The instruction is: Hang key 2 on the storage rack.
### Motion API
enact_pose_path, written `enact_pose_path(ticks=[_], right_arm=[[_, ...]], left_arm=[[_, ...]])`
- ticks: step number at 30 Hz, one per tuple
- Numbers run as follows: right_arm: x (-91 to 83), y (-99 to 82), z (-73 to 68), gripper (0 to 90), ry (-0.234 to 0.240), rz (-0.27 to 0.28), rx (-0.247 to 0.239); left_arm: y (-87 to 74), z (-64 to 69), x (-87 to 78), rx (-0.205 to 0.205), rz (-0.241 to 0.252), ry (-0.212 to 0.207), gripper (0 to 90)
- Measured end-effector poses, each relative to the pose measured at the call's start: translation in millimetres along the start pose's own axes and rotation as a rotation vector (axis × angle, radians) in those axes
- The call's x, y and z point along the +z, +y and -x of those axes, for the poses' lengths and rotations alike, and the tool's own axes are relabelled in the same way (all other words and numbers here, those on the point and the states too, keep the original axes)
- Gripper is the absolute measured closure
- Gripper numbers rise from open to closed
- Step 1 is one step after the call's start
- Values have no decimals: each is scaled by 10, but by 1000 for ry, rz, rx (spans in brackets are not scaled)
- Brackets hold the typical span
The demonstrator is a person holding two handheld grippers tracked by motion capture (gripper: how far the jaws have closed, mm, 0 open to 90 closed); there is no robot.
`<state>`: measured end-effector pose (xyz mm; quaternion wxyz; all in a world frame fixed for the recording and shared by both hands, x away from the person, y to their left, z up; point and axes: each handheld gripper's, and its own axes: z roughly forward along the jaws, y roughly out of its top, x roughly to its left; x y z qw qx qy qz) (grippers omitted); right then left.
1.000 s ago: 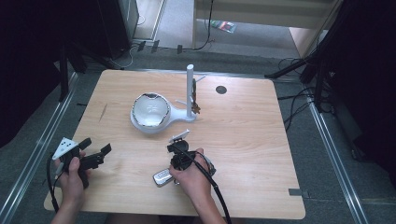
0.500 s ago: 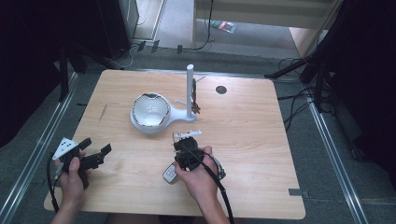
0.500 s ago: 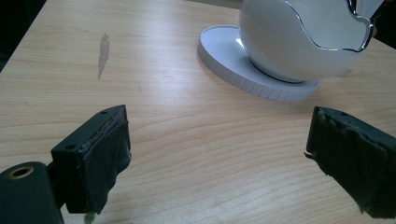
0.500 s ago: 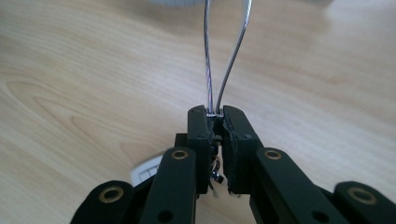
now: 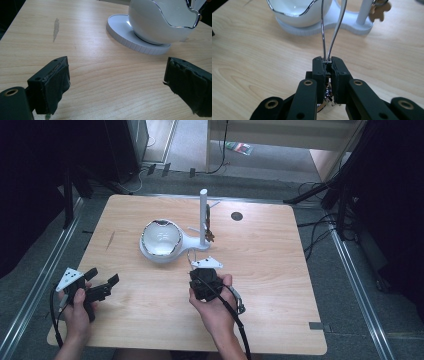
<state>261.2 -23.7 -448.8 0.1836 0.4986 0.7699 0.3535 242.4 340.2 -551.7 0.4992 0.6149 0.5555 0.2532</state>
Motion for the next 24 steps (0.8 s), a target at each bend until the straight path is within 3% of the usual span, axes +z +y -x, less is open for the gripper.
enact_pose_path(ticks=[9, 24], right_arm=[[-92, 42, 33, 837, -25, 133, -9], [-114, 138, 92, 837, -76, 213, 2]], left_arm=[[-1, 0, 1, -4, 1, -1, 69], [0, 1, 3, -5, 3, -2, 69]])
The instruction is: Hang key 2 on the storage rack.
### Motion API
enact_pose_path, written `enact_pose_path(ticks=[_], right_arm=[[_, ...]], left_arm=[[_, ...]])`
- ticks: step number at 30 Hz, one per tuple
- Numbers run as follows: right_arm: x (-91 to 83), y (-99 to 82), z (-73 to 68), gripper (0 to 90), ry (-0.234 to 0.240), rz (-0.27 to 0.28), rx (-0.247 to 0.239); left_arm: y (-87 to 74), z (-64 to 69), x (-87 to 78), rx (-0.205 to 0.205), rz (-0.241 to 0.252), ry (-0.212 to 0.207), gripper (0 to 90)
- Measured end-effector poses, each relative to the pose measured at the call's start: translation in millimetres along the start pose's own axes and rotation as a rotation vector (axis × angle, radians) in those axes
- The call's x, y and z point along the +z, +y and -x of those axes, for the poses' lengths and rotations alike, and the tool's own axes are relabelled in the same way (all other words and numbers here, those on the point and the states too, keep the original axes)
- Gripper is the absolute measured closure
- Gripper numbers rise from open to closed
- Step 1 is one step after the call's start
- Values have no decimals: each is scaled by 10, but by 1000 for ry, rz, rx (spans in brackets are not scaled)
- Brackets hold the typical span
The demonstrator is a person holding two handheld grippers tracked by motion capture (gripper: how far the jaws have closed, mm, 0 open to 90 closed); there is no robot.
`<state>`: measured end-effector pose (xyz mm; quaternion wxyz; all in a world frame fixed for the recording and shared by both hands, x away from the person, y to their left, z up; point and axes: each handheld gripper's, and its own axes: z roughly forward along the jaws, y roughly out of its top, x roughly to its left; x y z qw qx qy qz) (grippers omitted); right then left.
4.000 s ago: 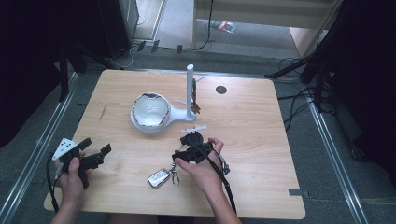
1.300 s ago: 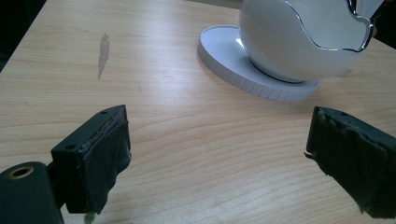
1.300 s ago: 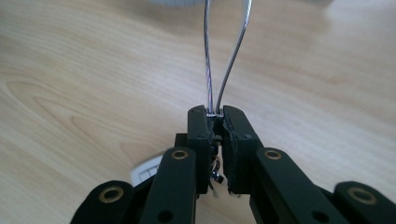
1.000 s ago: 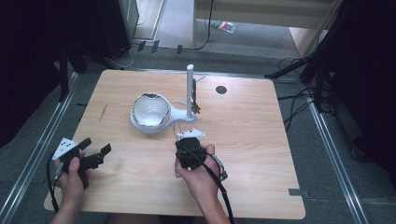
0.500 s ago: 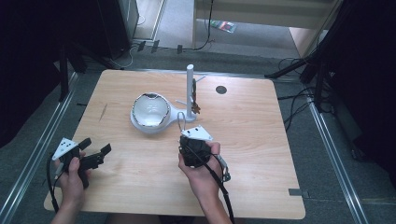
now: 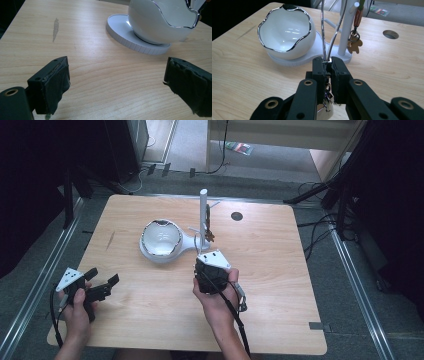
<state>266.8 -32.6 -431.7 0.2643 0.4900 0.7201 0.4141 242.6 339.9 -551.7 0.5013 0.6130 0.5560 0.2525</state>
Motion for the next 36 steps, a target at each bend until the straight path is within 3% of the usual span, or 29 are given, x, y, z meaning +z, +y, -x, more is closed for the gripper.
enact_pose_path(ticks=[19, 36], right_arm=[[50, 103, 142, 836, -52, 52, -5], [285, 121, 233, 836, -57, 19, 12]], left_arm=[[1, 2, 0, 2, -3, -1, 69], [1, -4, 1, 4, -3, -3, 69]])
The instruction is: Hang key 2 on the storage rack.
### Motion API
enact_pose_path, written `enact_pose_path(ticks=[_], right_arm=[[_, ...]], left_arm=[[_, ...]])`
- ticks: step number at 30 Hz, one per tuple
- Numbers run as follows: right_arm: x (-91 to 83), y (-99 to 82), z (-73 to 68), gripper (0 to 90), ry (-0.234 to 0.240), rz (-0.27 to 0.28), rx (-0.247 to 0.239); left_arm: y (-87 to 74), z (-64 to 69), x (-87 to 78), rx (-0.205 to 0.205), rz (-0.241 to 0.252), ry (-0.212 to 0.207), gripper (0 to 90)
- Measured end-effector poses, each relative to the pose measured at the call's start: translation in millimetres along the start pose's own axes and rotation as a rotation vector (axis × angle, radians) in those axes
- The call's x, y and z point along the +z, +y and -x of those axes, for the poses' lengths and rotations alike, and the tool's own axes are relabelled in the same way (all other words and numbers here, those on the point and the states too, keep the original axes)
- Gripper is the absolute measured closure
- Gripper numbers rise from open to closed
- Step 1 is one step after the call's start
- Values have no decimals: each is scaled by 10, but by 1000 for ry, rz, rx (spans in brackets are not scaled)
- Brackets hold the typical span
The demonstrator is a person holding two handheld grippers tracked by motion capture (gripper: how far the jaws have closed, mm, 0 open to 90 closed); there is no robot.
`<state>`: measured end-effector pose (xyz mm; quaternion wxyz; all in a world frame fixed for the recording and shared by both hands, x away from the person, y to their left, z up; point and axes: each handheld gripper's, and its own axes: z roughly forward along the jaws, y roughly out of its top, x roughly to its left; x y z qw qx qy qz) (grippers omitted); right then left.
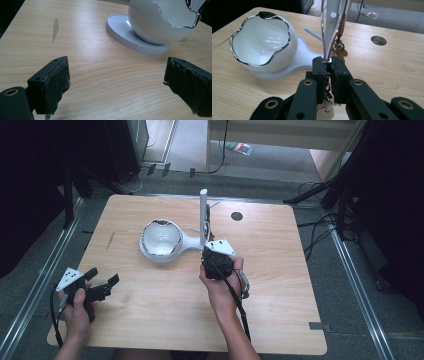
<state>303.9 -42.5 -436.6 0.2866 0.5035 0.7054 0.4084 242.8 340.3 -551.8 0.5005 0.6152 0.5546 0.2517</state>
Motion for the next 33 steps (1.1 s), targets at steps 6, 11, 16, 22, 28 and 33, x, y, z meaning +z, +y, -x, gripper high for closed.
enact_pose_path(ticks=[6, 11, 16, 22, 28, 33], right_arm=[[70, -7, 11, 836, 5, -15, 5], [124, 11, 5, 836, 10, -20, 3], [203, 25, 18, 836, 11, -35, 13], [300, 36, 17, 836, 6, -49, 21], [398, 21, 22, 836, 4, -65, 31], [496, -5, 24, 836, 5, -79, 49]], left_arm=[[-1, 2, -1, 0, 0, 1, 69], [0, 1, 0, 0, 0, 0, 69], [0, 1, 0, 0, -1, 0, 69], [-1, 3, -1, -3, 0, 0, 69], [1, -1, -1, 1, -4, 1, 69], [-1, -1, -1, -2, 0, 0, 69]])
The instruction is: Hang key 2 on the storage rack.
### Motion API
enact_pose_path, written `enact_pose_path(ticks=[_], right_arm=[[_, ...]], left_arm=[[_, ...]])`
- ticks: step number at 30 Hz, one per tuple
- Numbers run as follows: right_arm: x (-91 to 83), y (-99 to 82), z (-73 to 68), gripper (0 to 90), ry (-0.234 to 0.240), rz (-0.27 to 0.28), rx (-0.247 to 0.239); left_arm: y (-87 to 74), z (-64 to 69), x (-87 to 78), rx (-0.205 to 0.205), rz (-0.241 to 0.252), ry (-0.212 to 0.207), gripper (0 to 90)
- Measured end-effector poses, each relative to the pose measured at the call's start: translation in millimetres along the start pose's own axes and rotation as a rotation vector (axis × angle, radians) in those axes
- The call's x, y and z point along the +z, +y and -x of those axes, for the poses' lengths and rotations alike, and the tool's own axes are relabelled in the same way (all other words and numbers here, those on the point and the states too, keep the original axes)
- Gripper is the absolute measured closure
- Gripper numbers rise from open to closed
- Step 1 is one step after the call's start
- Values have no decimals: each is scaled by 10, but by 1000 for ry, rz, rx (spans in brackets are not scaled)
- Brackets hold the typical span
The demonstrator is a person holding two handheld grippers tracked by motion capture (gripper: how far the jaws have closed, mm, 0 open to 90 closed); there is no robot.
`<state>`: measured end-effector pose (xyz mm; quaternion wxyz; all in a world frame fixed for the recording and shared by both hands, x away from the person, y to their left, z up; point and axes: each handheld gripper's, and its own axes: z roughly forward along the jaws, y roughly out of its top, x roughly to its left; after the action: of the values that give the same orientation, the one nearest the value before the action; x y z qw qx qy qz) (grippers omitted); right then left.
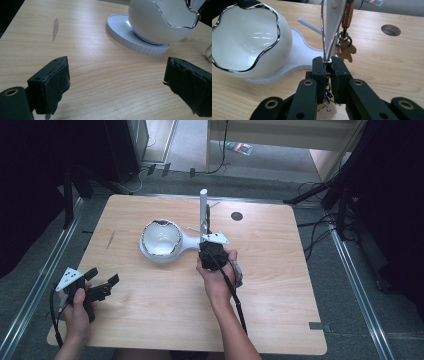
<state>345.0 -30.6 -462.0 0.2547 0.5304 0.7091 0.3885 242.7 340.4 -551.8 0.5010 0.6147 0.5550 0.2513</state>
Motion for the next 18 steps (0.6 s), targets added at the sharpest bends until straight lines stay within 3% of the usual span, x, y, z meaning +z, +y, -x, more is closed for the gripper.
enact_pose_path(ticks=[18], right_arm=[[299, -58, 52, 834, 12, -9, 3]], left_arm=[[0, -1, 0, -1, 1, -1, 69]])
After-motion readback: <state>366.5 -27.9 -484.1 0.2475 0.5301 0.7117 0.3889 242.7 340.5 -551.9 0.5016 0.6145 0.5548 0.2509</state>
